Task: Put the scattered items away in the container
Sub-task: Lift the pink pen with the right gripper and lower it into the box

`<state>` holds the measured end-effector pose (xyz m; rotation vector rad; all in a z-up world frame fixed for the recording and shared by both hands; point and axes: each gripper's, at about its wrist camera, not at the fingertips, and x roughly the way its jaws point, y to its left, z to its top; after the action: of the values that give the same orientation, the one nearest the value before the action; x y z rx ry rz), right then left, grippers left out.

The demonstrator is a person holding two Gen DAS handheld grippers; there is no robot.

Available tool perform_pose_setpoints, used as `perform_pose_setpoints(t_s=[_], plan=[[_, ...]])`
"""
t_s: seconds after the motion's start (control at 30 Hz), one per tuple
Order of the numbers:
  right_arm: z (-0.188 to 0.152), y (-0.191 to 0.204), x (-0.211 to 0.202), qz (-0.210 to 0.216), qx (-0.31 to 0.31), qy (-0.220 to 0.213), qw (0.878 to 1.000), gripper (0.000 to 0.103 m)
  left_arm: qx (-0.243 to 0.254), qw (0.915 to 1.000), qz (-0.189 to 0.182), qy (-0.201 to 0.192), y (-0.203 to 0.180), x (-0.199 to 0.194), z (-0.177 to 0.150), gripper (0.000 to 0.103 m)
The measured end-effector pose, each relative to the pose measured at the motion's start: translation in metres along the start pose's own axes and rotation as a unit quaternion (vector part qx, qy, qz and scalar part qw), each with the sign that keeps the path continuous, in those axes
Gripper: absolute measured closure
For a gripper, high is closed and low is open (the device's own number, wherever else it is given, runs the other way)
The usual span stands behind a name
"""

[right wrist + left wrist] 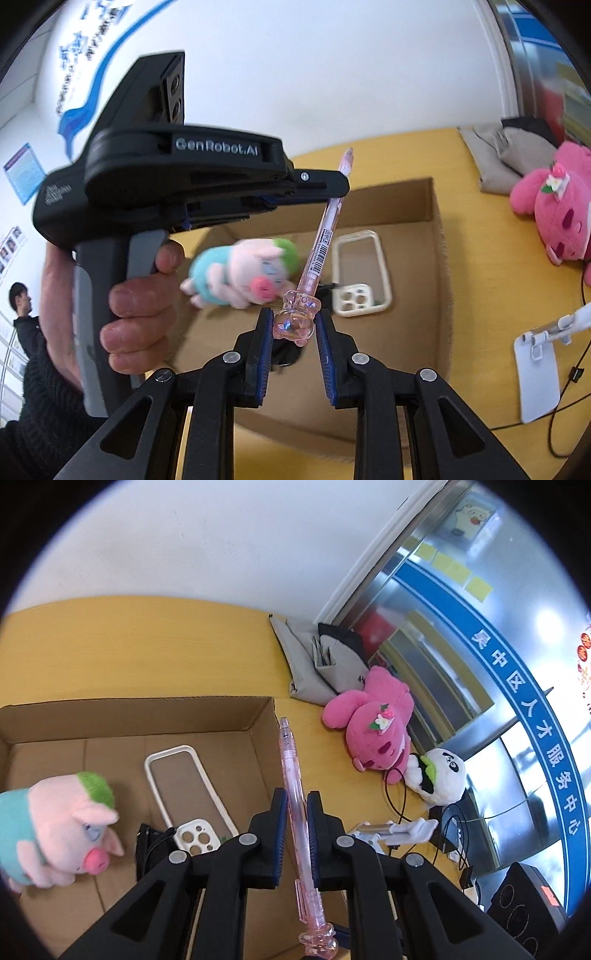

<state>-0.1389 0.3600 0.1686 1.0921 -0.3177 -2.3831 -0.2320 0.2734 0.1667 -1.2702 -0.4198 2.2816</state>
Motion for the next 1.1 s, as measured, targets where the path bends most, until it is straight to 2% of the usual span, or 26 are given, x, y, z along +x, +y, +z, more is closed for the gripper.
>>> perform_pose_setpoints(t_s=[0.13, 0.33, 0.43, 0.57, 0.7, 0.8, 0.93, 1.1], plan=[[0.005, -0.032, 0.032, -0.006, 0.034, 0.034, 0.999, 0.078, -0.025, 0.9989, -0.004, 0.041, 0.018, 0.045, 0.007, 0.095], [0.012, -0.066, 0.077, -0.030, 0.068, 0.108, 0.991, 0.079, -0.067, 0.9930, 0.020, 0.096, 0.048, 0.102, 0.004, 0.094], [0.015, -0.070, 0.086, -0.046, 0.067, 0.127, 0.989, 0.079, -0.080, 0.9905, 0.020, 0.110, 0.056, 0.118, 0.002, 0.094], [0.018, -0.065, 0.098, -0.089, 0.051, 0.153, 0.983, 0.079, -0.086, 0.9883, 0.026, 0.123, 0.061, 0.135, -0.002, 0.095], [0.011, -0.054, 0.101, -0.131, 0.030, 0.175, 0.975, 0.079, -0.092, 0.9855, 0.030, 0.139, 0.071, 0.147, -0.005, 0.094], [0.008, -0.050, 0.105, -0.157, 0.017, 0.186, 0.970, 0.079, -0.078, 0.9858, 0.031, 0.145, 0.068, 0.151, -0.004, 0.094], [0.006, -0.049, 0.105, -0.180, 0.013, 0.187, 0.966, 0.080, -0.066, 0.9832, 0.052, 0.162, 0.066, 0.155, -0.004, 0.094], [-0.002, -0.045, 0.098, -0.191, 0.005, 0.185, 0.964, 0.074, -0.064, 0.9870, 0.055, 0.137, 0.063, 0.138, -0.007, 0.092]])
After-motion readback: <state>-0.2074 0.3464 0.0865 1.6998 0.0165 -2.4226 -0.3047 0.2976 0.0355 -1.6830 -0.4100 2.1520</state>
